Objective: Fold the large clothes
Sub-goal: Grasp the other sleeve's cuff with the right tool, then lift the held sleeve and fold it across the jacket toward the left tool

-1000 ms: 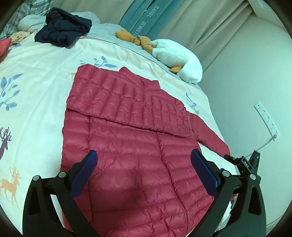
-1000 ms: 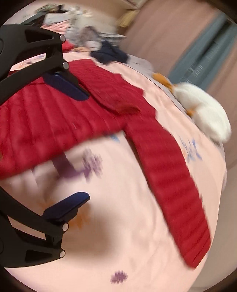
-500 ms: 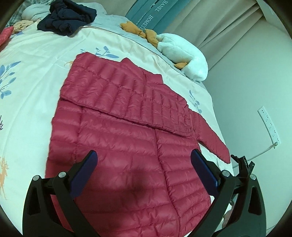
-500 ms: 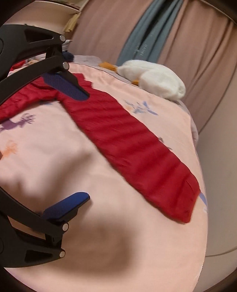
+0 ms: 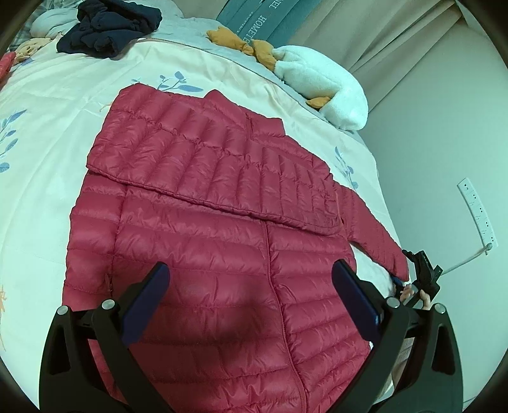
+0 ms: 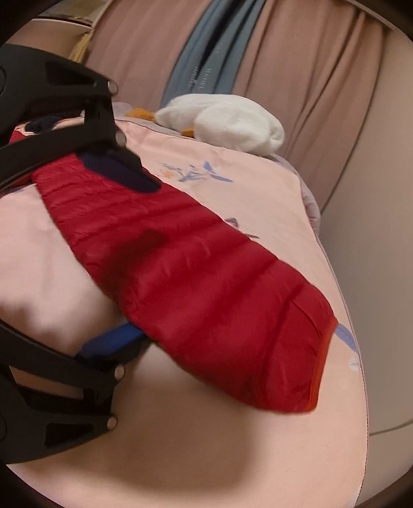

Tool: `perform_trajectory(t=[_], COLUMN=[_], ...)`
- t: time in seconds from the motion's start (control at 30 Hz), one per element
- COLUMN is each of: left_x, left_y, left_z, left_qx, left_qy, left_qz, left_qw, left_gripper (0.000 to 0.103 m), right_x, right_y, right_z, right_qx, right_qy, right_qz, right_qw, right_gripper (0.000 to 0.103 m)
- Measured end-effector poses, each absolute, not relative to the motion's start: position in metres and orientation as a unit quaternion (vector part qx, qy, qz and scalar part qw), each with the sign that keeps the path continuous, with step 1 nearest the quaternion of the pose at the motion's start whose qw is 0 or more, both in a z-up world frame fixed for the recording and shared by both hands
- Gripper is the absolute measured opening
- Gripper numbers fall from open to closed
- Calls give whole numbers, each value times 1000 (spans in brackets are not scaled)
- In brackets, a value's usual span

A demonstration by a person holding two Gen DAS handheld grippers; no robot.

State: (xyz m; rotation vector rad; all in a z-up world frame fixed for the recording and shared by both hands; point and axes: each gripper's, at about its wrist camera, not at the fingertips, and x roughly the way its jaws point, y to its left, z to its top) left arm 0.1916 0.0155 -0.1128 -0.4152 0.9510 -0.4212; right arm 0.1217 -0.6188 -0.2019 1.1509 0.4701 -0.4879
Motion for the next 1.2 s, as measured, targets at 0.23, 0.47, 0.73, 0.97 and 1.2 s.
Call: perform_trajectory(t=[0.23,0.47,0.73,0.97,1.2], left_x=[196,193,188,190,219], left_y=[20,31,39,40,36], left_z=[-122,-128,-131,-127,-137], left_qx=[-202,-211,-254,-311,-368], left_qy=[463,469,470,457,461], left_qz=[-182,-167,-179,-209,-256], left_qw=[844,841,826,806,766], left_gripper=[102,102,102,102,102], right_x=[116,133,183,211,215], right_y=[-623,-575,-400,-246,-180], right_z=[-209,-133,-25,-63,-139], right_qx=[526,357,36,-108,-175], right_qy=[224,216,184,229,307], right_qz=[-264,-282,-155,-1,50], right_qw=[777,864,970,967,934], right_gripper=[8,4,4,4,9])
